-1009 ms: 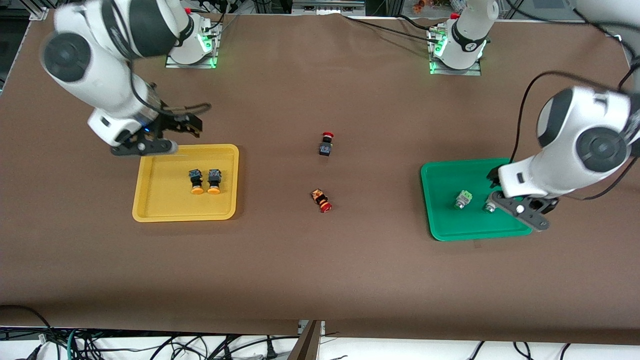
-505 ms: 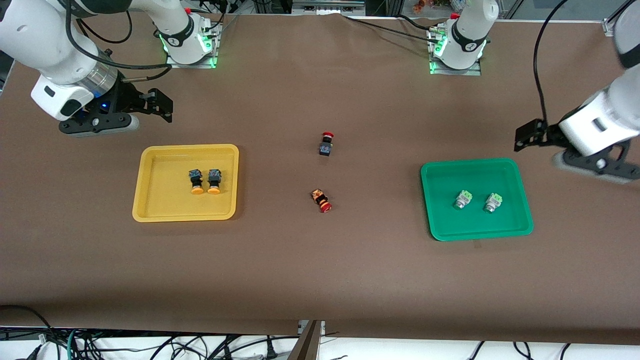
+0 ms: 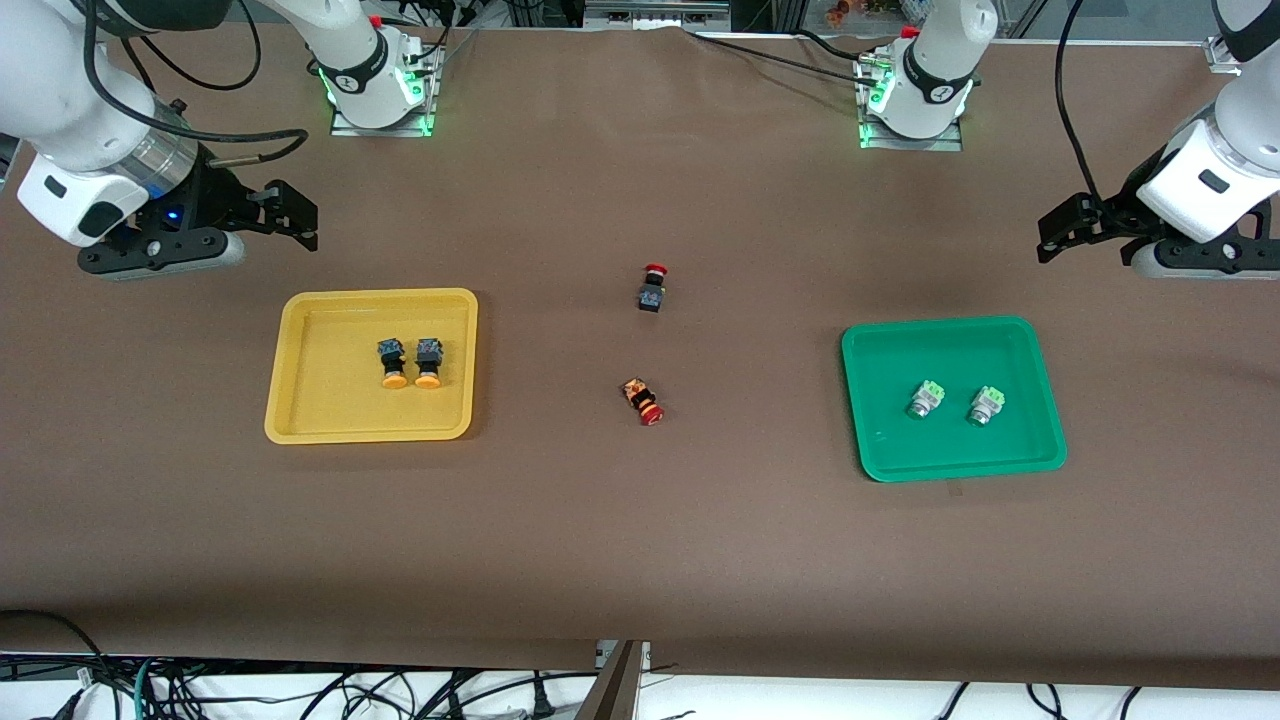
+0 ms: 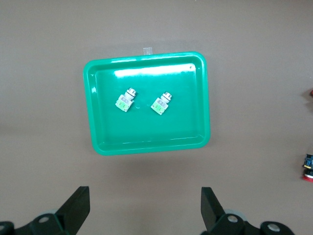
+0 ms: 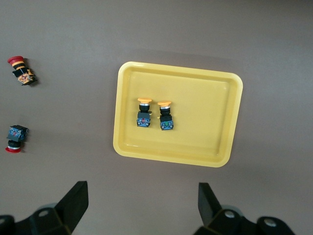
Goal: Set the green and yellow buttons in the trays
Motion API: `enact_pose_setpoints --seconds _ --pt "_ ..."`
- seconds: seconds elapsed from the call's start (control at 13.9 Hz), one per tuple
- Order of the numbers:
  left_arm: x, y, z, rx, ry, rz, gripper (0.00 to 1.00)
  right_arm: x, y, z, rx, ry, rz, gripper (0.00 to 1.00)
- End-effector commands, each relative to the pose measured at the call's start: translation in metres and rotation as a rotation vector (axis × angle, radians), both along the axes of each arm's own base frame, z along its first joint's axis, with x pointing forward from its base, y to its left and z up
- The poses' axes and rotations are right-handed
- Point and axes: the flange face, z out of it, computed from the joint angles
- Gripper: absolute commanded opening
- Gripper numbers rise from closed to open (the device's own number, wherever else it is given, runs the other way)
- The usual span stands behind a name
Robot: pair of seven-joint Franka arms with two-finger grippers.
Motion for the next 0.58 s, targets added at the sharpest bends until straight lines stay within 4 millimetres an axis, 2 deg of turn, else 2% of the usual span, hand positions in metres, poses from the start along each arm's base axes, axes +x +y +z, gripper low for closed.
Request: enact_pose_setpoints --seconds 0.0,0.22,0.5 --pt "0.0035 -0.0006 0.0029 0.026 -0.001 0.016 1.00 0.0022 -0.0023 0.0077 -0.011 -0.004 0.011 0.99" --pt "-0.0017 -0.0036 0.0003 0.029 0.038 0.016 1.00 0.0025 0.0020 0.0096 -0.011 -0.008 0.019 0.99" --pt "0.0049 -0.0043 0.0052 0.025 0.028 0.014 1.00 0.0084 0.0050 0.0023 -0.011 0.004 0.019 0.99"
